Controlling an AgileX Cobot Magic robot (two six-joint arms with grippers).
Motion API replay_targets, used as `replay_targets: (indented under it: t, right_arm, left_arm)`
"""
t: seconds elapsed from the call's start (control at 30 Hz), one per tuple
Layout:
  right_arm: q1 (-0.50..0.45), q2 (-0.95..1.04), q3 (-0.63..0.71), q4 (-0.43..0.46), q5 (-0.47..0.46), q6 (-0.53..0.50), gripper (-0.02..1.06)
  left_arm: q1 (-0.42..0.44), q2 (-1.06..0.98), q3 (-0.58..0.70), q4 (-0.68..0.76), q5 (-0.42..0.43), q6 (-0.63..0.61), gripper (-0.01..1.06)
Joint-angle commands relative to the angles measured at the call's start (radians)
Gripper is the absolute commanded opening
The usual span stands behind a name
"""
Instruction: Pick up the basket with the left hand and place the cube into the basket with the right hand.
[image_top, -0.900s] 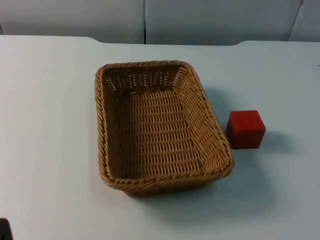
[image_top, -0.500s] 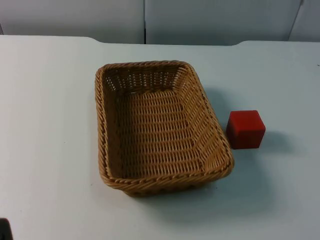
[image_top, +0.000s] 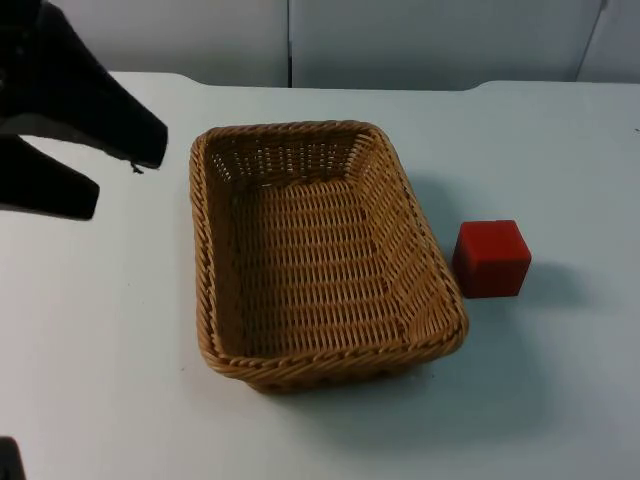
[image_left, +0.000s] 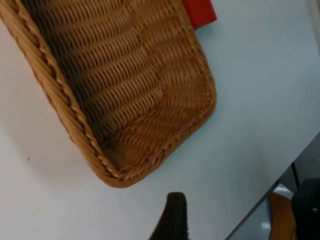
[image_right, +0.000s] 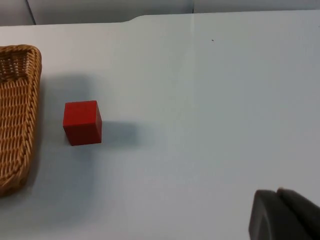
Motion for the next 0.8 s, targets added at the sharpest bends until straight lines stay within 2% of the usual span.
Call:
replay_targets:
  t: [0.0, 0.03, 0.13, 0.3, 0.4, 0.63, 0.77]
  right_arm:
    - [0.002, -0.004, 0.006, 0.005, -0.012, 0.001, 0.03]
    - [0.002, -0.004, 0.006, 0.005, -0.012, 0.001, 0.03]
    - [0.002, -0.004, 0.006, 0.005, -0.012, 0.001, 0.03]
    - [0.002, -0.004, 0.006, 0.005, -0.012, 0.001, 0.03]
    - [0.002, -0.004, 0.006, 0.005, -0.012, 0.001, 0.03]
    - [0.002, -0.004, 0.006, 0.005, -0.012, 0.001, 0.03]
    - [0.002, -0.004, 0.006, 0.005, -0.012, 0.001, 0.03]
  left_arm:
    - [0.0, 0.14, -0.08, -0.004, -0.011, 0.015, 0.75]
    - [0.0, 0.14, -0.08, -0.004, -0.011, 0.015, 0.75]
    - [0.0, 0.26, -0.168, 0.093, -0.092, -0.014, 0.76]
    - [0.0, 0.358, -0.244, 0.179, -0.165, -0.034, 0.76]
    - [0.0, 0.412, -0.286, 0.184, -0.186, -0.034, 0.76]
    - [-0.007, 0.517, -0.345, 0.181, -0.163, -0.039, 0.76]
    - [-0.048, 0.584, -0.356, 0.164, -0.174, -0.03, 0.76]
